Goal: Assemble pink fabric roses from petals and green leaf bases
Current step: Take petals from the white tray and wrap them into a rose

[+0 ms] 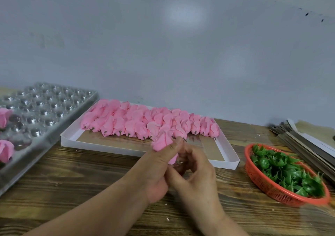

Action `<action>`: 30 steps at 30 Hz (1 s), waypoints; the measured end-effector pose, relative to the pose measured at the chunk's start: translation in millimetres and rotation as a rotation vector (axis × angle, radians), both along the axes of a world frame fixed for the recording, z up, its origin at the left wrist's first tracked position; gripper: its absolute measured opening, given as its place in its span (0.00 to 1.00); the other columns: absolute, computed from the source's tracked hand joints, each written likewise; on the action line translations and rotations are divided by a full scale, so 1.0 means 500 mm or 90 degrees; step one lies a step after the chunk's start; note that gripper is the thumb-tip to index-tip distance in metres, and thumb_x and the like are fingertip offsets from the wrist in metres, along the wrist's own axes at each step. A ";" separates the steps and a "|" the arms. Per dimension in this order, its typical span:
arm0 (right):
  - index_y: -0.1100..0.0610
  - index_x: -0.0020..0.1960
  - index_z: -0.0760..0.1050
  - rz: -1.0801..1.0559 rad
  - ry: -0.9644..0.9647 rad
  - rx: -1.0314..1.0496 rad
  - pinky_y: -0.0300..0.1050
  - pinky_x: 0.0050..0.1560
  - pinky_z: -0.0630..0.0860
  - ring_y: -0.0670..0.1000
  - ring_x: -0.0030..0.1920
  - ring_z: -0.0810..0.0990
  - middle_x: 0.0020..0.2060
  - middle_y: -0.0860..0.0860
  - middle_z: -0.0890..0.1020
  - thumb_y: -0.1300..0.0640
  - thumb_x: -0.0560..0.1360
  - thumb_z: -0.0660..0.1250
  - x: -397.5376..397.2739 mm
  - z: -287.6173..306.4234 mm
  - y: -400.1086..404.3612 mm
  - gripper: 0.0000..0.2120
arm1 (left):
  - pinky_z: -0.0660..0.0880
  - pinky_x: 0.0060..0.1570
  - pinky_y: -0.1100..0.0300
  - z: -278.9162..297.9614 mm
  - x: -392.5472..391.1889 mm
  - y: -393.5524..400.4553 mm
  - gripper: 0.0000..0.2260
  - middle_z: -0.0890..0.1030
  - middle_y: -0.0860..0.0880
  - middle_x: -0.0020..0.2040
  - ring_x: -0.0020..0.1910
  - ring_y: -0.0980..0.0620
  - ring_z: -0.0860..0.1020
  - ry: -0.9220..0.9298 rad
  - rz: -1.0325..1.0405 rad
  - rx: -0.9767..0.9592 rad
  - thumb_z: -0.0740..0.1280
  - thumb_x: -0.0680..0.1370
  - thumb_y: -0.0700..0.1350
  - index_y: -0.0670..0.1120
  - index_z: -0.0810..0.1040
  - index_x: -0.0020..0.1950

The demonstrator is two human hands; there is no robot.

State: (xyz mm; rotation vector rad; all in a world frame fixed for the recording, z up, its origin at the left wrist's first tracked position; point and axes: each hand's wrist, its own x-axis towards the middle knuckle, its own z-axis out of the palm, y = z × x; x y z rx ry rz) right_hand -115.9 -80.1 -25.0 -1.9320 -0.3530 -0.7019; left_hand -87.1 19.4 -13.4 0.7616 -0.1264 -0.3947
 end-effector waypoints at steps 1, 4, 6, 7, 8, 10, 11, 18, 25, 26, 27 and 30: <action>0.41 0.45 0.74 -0.014 -0.015 0.016 0.29 0.37 0.72 0.41 0.37 0.79 0.40 0.39 0.81 0.60 0.63 0.73 0.001 -0.001 0.002 0.18 | 0.81 0.42 0.54 0.000 -0.002 -0.002 0.19 0.82 0.41 0.40 0.39 0.46 0.82 0.004 -0.002 0.001 0.74 0.63 0.47 0.40 0.80 0.50; 0.41 0.45 0.76 -0.019 -0.005 0.071 0.32 0.35 0.73 0.42 0.33 0.77 0.35 0.43 0.80 0.59 0.63 0.72 0.000 0.002 0.006 0.16 | 0.81 0.43 0.56 0.001 -0.009 -0.009 0.17 0.82 0.42 0.38 0.38 0.48 0.82 -0.015 -0.001 0.009 0.75 0.61 0.48 0.41 0.83 0.46; 0.46 0.43 0.78 0.032 0.043 0.158 0.35 0.34 0.73 0.41 0.31 0.73 0.30 0.46 0.78 0.59 0.63 0.71 0.000 0.006 0.007 0.11 | 0.79 0.47 0.55 0.003 -0.012 -0.008 0.13 0.82 0.41 0.39 0.40 0.48 0.82 -0.045 -0.004 0.022 0.74 0.61 0.48 0.41 0.84 0.41; 0.49 0.41 0.79 0.065 0.069 0.198 0.36 0.34 0.73 0.43 0.31 0.72 0.29 0.48 0.77 0.59 0.62 0.71 0.002 0.009 0.006 0.09 | 0.79 0.50 0.54 0.005 -0.012 -0.007 0.14 0.82 0.39 0.41 0.41 0.46 0.81 -0.051 -0.005 0.030 0.73 0.62 0.47 0.39 0.84 0.42; 0.51 0.39 0.79 0.098 0.096 0.229 0.37 0.34 0.73 0.45 0.32 0.72 0.28 0.49 0.77 0.60 0.62 0.71 0.003 0.012 0.004 0.07 | 0.78 0.52 0.53 0.004 -0.011 -0.005 0.18 0.81 0.37 0.43 0.44 0.44 0.80 -0.056 -0.006 0.042 0.73 0.62 0.47 0.36 0.82 0.46; 0.56 0.37 0.79 0.154 0.149 0.277 0.40 0.35 0.73 0.49 0.33 0.73 0.29 0.53 0.77 0.63 0.61 0.69 0.006 0.015 -0.001 0.06 | 0.76 0.54 0.50 0.005 -0.010 -0.001 0.25 0.78 0.33 0.48 0.48 0.40 0.77 -0.066 -0.004 0.064 0.73 0.64 0.46 0.31 0.78 0.55; 0.58 0.38 0.79 0.175 0.173 0.297 0.42 0.36 0.73 0.51 0.33 0.73 0.29 0.56 0.77 0.65 0.61 0.68 0.008 0.015 -0.003 0.06 | 0.75 0.53 0.50 0.005 -0.009 0.001 0.25 0.78 0.33 0.49 0.49 0.40 0.77 -0.076 -0.003 0.071 0.73 0.64 0.45 0.31 0.78 0.55; 0.64 0.39 0.80 0.320 0.309 0.427 0.38 0.30 0.76 0.50 0.26 0.76 0.28 0.58 0.79 0.67 0.58 0.77 0.008 0.026 -0.011 0.11 | 0.65 0.29 0.63 0.011 -0.004 0.016 0.16 0.76 0.43 0.41 0.35 0.52 0.68 -0.116 -0.050 0.141 0.77 0.62 0.46 0.42 0.85 0.48; 0.63 0.35 0.78 0.382 0.397 0.517 0.38 0.27 0.76 0.48 0.25 0.77 0.27 0.56 0.78 0.65 0.62 0.70 0.009 0.027 -0.011 0.02 | 0.66 0.26 0.64 0.018 -0.002 0.028 0.18 0.68 0.41 0.43 0.30 0.53 0.67 -0.139 -0.095 0.166 0.78 0.64 0.51 0.45 0.85 0.50; 0.61 0.35 0.80 0.370 0.381 0.503 0.38 0.28 0.77 0.49 0.26 0.77 0.28 0.56 0.79 0.64 0.63 0.70 0.008 0.025 -0.010 0.02 | 0.66 0.27 0.63 0.020 -0.003 0.026 0.17 0.68 0.40 0.45 0.31 0.53 0.68 -0.133 -0.083 0.162 0.78 0.64 0.53 0.46 0.86 0.47; 0.60 0.37 0.81 0.351 0.348 0.468 0.38 0.31 0.77 0.49 0.29 0.78 0.29 0.57 0.80 0.64 0.63 0.70 0.007 0.021 -0.007 0.03 | 0.68 0.29 0.62 0.020 -0.003 0.024 0.14 0.70 0.38 0.46 0.33 0.52 0.71 -0.125 -0.064 0.154 0.77 0.64 0.54 0.47 0.86 0.44; 0.57 0.49 0.81 0.223 0.201 0.254 0.41 0.39 0.77 0.48 0.34 0.78 0.34 0.53 0.83 0.61 0.62 0.71 0.005 0.003 -0.001 0.15 | 0.79 0.45 0.52 0.019 -0.003 0.014 0.14 0.82 0.40 0.44 0.43 0.45 0.81 -0.079 -0.033 0.093 0.73 0.63 0.53 0.45 0.86 0.39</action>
